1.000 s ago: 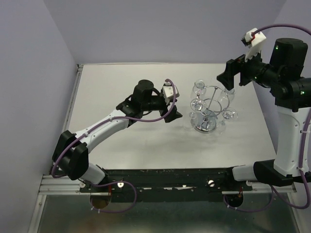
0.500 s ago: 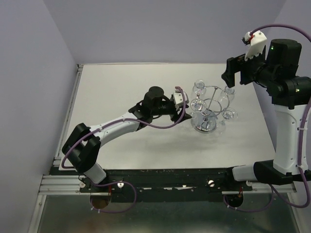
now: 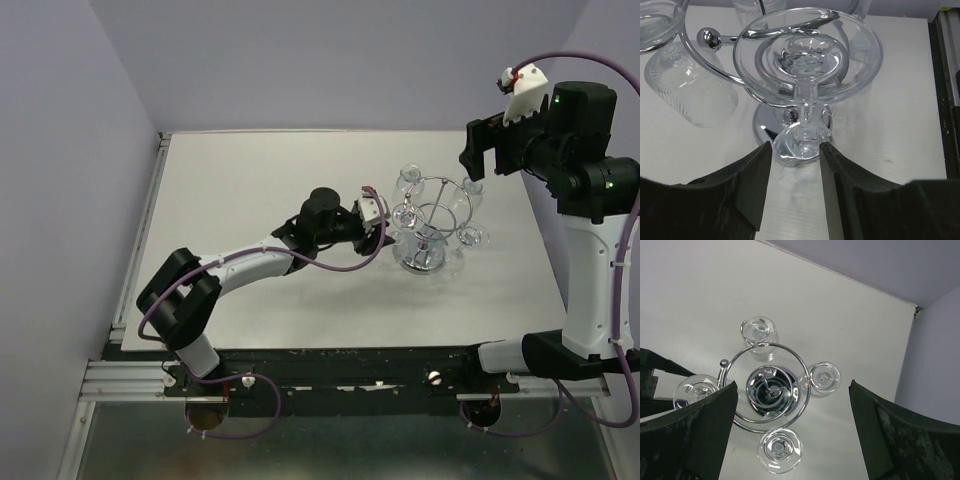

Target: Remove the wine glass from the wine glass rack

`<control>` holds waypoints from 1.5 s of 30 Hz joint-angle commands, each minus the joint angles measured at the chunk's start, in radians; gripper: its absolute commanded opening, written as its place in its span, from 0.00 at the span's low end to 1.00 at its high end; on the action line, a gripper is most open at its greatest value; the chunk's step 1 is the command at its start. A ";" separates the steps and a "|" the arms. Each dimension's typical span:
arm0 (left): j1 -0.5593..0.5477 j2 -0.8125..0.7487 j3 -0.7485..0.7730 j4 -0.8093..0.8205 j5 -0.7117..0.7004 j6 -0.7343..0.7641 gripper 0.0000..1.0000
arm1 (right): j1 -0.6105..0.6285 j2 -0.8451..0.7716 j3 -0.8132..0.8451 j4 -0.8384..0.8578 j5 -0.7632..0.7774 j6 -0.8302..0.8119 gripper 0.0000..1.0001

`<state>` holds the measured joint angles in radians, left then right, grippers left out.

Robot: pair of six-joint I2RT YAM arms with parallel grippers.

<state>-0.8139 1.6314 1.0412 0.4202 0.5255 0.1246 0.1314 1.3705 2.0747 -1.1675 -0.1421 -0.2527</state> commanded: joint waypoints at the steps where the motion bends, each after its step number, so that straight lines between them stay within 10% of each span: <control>1: -0.008 0.039 0.016 0.074 -0.016 -0.009 0.56 | 0.004 0.005 -0.008 0.022 0.027 -0.011 0.99; 45: -0.048 0.039 0.080 0.147 0.053 -0.152 0.25 | 0.004 0.079 0.005 0.025 0.026 -0.019 0.98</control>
<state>-0.8490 1.7084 1.0977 0.5373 0.5377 -0.0208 0.1310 1.4673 2.0907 -1.1526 -0.1406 -0.2623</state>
